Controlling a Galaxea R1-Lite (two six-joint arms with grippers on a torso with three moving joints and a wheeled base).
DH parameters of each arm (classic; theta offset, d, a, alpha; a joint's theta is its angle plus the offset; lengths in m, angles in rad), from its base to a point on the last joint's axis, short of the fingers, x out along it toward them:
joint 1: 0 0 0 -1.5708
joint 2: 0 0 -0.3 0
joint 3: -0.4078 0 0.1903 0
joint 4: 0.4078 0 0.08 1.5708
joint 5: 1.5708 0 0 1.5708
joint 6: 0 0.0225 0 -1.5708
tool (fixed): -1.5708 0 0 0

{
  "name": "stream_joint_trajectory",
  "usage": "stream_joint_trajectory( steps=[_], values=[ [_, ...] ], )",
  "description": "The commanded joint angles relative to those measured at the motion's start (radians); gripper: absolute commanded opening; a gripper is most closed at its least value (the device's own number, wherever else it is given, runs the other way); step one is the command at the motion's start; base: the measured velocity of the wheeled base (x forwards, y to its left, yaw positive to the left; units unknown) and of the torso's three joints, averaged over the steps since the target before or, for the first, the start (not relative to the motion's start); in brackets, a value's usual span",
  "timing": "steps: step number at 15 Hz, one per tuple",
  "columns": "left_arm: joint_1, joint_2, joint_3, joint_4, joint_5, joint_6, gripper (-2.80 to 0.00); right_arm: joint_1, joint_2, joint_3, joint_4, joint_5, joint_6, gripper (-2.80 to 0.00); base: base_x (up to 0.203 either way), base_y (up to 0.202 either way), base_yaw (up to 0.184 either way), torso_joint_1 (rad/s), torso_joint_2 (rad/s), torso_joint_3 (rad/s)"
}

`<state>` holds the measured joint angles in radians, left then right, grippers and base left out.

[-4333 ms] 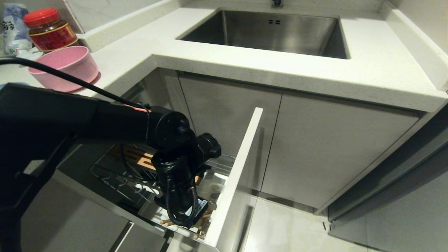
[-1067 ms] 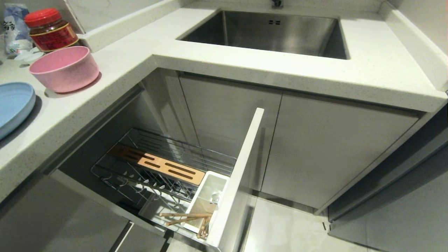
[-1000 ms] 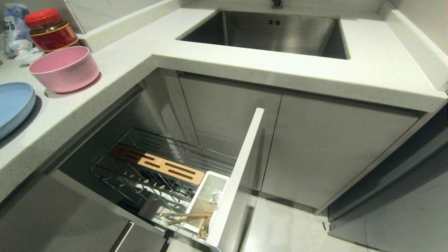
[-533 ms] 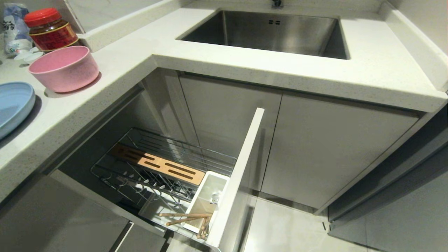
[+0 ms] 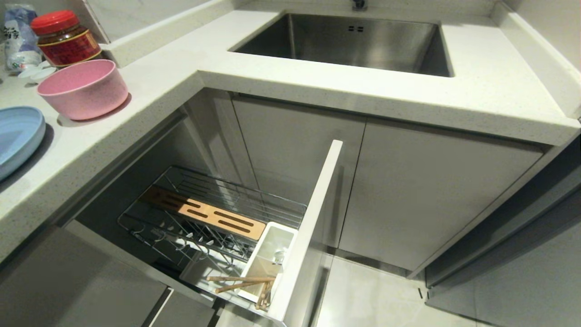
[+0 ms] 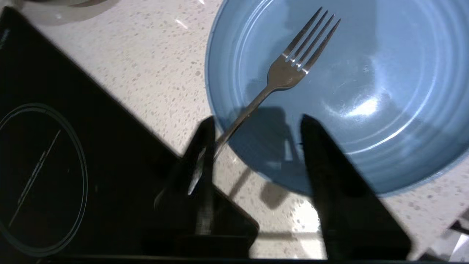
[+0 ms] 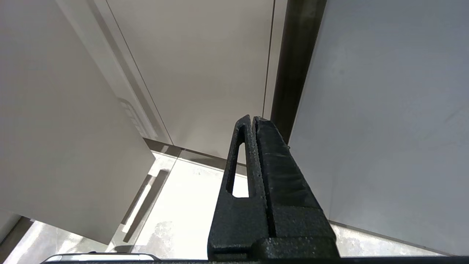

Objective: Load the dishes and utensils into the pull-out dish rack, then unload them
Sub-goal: Pick up the fork and place it in the cupboard

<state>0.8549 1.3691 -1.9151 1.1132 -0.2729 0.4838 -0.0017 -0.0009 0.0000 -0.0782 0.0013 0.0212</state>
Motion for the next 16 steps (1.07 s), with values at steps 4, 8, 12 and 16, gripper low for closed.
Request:
stream_joint_trajectory(
  steps=[4, 8, 12, 16],
  values=[
    [0.005, 0.083, 0.041, 0.005, -0.067, 0.008, 0.0, 0.0, -0.001, 0.026, -0.002, 0.0, 0.0, -2.8, 0.0, 0.0, 0.0, 0.0, 0.0, 0.0],
    [0.016, 0.11, 0.08, 0.008, -0.175, 0.009, 0.0, 0.0, -0.001, 0.026, -0.002, 0.0, 0.0, -2.8, 0.0, 0.0, 0.0, 0.0, 0.0, 0.0],
    [0.018, 0.121, 0.099, 0.004, -0.187, 0.012, 0.0, 0.0, -0.001, 0.026, -0.001, 0.0, 0.0, -2.8, 0.0, 0.0, 0.0, 0.0, 0.0, 0.0],
    [0.018, 0.133, 0.113, 0.007, -0.201, 0.01, 0.0, 0.0, -0.001, 0.026, 0.0, 0.0, 0.0, -2.8, 0.0, 0.0, 0.0, 0.0, 0.0, 0.0]
  ],
)
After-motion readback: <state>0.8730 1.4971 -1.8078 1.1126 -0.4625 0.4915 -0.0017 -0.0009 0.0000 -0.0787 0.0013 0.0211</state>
